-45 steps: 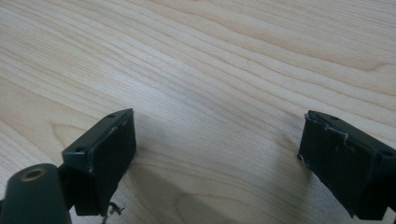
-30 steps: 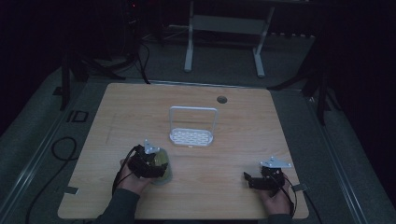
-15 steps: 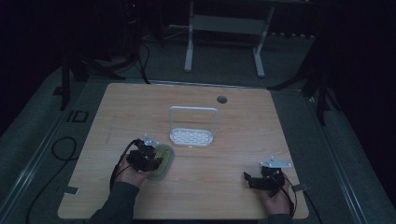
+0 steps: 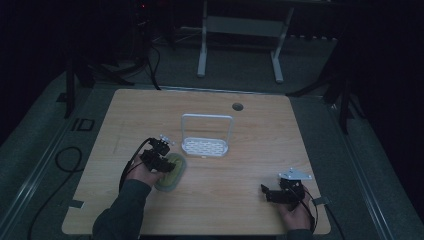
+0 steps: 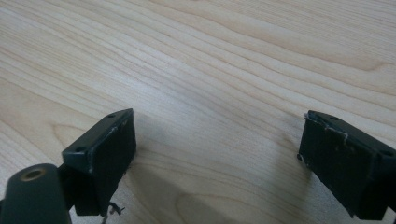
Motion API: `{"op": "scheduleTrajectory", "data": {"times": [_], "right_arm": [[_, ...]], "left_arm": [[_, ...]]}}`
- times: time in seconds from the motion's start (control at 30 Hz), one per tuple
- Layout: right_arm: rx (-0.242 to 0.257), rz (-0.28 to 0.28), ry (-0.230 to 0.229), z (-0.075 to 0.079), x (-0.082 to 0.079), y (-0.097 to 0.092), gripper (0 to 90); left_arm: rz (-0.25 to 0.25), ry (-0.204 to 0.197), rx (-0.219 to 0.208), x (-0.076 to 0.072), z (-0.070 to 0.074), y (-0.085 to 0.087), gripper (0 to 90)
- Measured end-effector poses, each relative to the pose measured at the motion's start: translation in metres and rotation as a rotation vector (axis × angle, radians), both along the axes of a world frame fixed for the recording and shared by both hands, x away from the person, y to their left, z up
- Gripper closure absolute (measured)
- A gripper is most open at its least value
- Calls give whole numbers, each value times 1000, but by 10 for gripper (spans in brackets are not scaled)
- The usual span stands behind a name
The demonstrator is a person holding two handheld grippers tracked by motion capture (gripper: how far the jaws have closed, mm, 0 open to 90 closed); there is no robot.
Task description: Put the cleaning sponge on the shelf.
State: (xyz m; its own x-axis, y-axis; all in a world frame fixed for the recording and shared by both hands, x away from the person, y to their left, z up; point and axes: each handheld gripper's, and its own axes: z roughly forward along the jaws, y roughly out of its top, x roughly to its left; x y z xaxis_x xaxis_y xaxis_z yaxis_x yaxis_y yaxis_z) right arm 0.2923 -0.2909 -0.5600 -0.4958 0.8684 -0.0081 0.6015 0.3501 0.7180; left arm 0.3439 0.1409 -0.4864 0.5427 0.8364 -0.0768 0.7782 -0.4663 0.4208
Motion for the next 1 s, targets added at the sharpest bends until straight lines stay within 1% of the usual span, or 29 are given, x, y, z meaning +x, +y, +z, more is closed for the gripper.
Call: {"op": "scheduleTrajectory", "data": {"times": [0.13,0.2,0.23,0.47,0.53,0.73,0.77,0.83,0.9,0.97,1.0], "right_arm": [[0,0,0,0,0,0,106],[0,0,0,0,0,0,106],[0,0,0,0,0,0,106],[0,0,0,0,0,0,106],[0,0,0,0,0,0,106],[0,0,0,0,0,0,106],[0,0,0,0,0,0,106],[0,0,0,0,0,0,106],[0,0,0,0,0,0,106],[0,0,0,0,0,0,106],[0,0,0,0,0,0,106]], "left_arm": [[-8,42,20,5,1,-2,648],[-6,49,23,6,1,-2,654],[-12,61,42,8,2,-3,664],[-52,95,80,13,3,-5,674],[-59,98,93,14,3,-6,678],[-117,111,141,14,5,-9,703],[-117,111,141,14,5,-9,708],[-144,114,158,13,6,-10,712],[-164,113,168,13,7,-10,715],[-170,113,166,12,7,-11,715],[-183,107,165,11,7,-11,717]]}}
